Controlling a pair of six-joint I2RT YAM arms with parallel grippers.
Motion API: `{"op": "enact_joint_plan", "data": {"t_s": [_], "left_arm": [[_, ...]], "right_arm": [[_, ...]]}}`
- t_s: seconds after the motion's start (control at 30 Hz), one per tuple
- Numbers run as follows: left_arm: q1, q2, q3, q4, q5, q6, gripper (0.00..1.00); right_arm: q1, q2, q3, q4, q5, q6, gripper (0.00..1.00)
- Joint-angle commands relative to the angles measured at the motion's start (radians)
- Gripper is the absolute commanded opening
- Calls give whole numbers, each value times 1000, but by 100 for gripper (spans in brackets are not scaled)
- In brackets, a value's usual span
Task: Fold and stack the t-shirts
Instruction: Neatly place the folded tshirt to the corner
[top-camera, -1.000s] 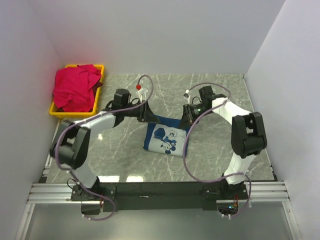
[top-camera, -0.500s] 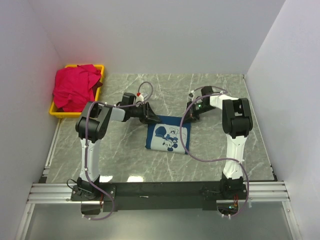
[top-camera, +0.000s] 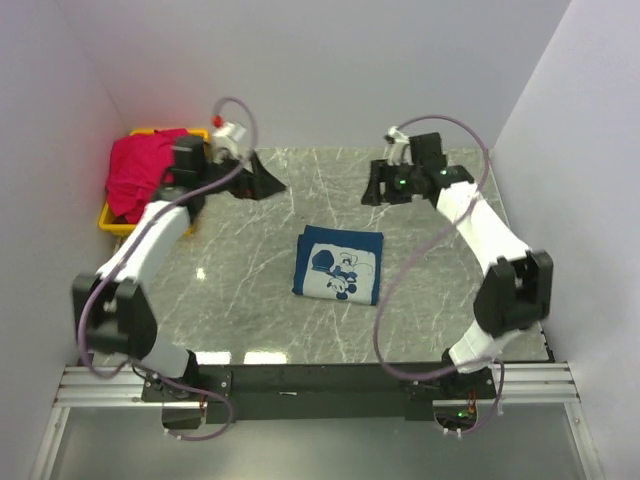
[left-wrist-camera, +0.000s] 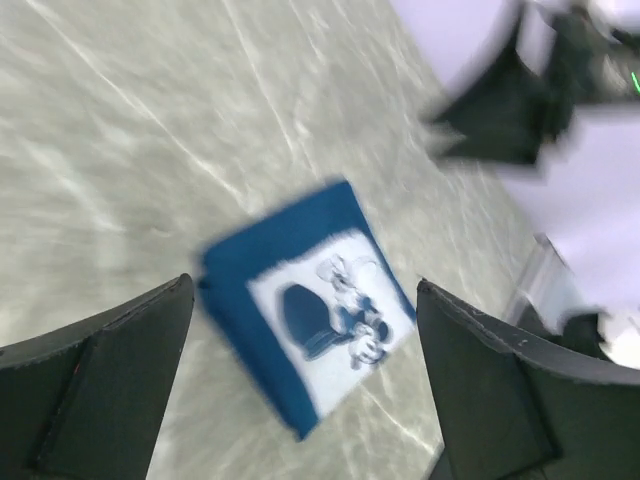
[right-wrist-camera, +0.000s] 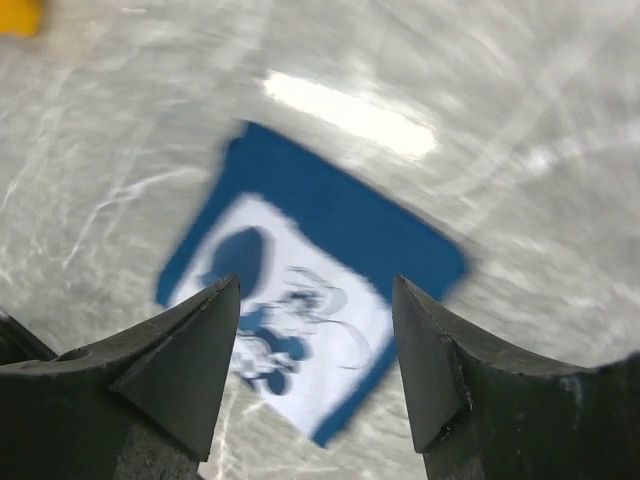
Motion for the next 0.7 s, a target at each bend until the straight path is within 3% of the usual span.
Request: {"op": "enact_joint_plan", "data": {"t_s": [0.0, 0.1, 0.33, 0.5, 0.67], "left_arm": [[85, -51, 44, -277, -128, 92, 99], [125, -91, 69, -375, -208, 110, 99], [134, -314, -97, -282, -259, 147, 99], [134, -341, -119, -300, -292, 196, 99], [134, -335, -135, -282, -290, 218, 99]], "right_arm": [[213, -61, -77, -34, 266, -23, 69], [346, -56, -141, -12, 347, -32, 70], [465, 140, -113, -60, 323, -41, 71], [454, 255, -116, -132, 330, -141, 74], [295, 237, -229, -131, 370, -256, 74]]}}
